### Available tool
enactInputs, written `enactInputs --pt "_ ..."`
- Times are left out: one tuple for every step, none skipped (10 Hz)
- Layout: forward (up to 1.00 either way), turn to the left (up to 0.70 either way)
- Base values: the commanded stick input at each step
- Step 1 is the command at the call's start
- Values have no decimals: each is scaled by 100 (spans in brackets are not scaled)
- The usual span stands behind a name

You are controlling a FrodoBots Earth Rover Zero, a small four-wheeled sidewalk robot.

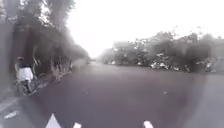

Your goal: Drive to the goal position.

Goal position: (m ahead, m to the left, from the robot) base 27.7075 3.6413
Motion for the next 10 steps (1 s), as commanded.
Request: enactInputs --pt "70 0" --pt "70 0" --pt "70 0" --pt "70 0" --pt "70 0" --pt "70 0" --pt "70 0" --pt "70 0" --pt "70 0" --pt "70 0"
